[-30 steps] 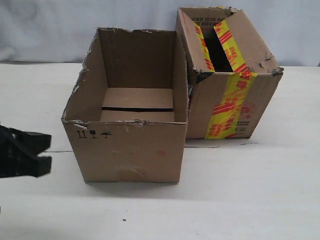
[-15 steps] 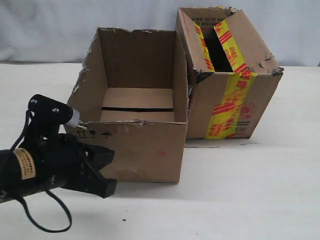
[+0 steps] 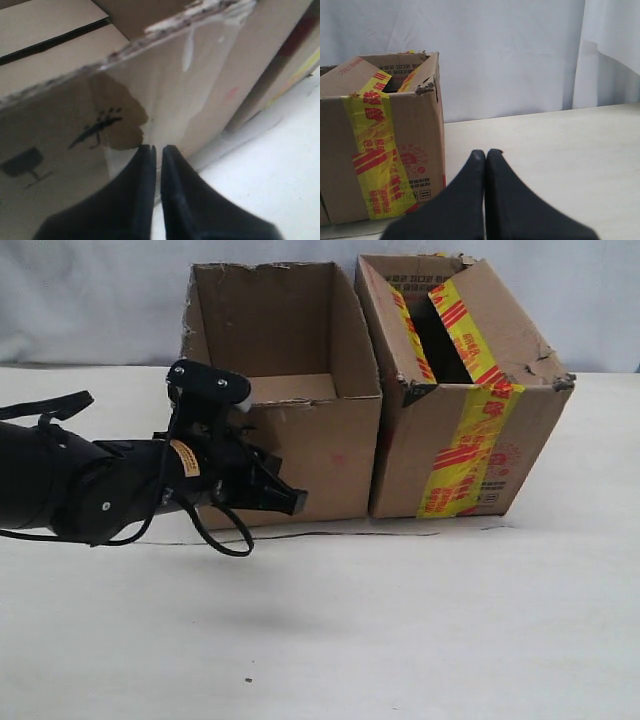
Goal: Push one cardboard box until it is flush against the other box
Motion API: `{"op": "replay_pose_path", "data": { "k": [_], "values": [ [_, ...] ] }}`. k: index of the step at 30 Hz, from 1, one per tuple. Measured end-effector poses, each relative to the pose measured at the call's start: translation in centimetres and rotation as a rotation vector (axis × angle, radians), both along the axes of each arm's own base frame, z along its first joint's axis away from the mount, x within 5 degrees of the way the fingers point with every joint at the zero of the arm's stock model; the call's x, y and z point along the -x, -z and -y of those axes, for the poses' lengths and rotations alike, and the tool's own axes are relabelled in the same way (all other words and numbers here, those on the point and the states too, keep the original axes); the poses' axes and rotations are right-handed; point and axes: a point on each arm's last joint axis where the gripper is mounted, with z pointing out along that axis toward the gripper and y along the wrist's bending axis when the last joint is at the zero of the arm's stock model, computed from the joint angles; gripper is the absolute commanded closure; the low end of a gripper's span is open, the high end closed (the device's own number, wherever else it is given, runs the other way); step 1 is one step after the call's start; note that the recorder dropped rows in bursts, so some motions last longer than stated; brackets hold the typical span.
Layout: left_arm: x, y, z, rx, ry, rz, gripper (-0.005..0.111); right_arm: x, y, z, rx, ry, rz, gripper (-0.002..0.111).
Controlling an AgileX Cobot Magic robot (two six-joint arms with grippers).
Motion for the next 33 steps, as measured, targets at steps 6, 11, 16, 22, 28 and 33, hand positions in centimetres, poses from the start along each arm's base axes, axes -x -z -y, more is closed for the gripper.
{"op": "replay_pose_path", "data": {
  "k": [6, 11, 16, 22, 28, 33],
  "values": [
    [-0.5, 0.1, -0.4, -0.014, -0.006, 0.007, 0.107, 0.0, 0.0, 0.0, 0.000, 0.000, 0.000, 0.109],
    [1.6, -2.2, -0.1, -0.021, 0.089, 0.090, 0.107, 0.0, 0.0, 0.0, 0.000, 0.000, 0.000, 0.109],
    [5.6, -5.3, -2.5, -0.001, 0.139, 0.201, 0.107, 0.0, 0.0, 0.0, 0.000, 0.000, 0.000, 0.109],
    [11.6, -7.2, -7.3, 0.034, 0.169, 0.383, 0.107, 0.0, 0.0, 0.0, 0.000, 0.000, 0.000, 0.109],
    [17.0, -6.7, -13.2, 0.102, 0.052, 0.567, 0.107, 0.0, 0.0, 0.0, 0.000, 0.000, 0.000, 0.109],
    [19.4, -4.1, -16.7, 0.042, -0.115, 0.566, 0.107, 0.0, 0.0, 0.0, 0.000, 0.000, 0.000, 0.109]
  ]
}}
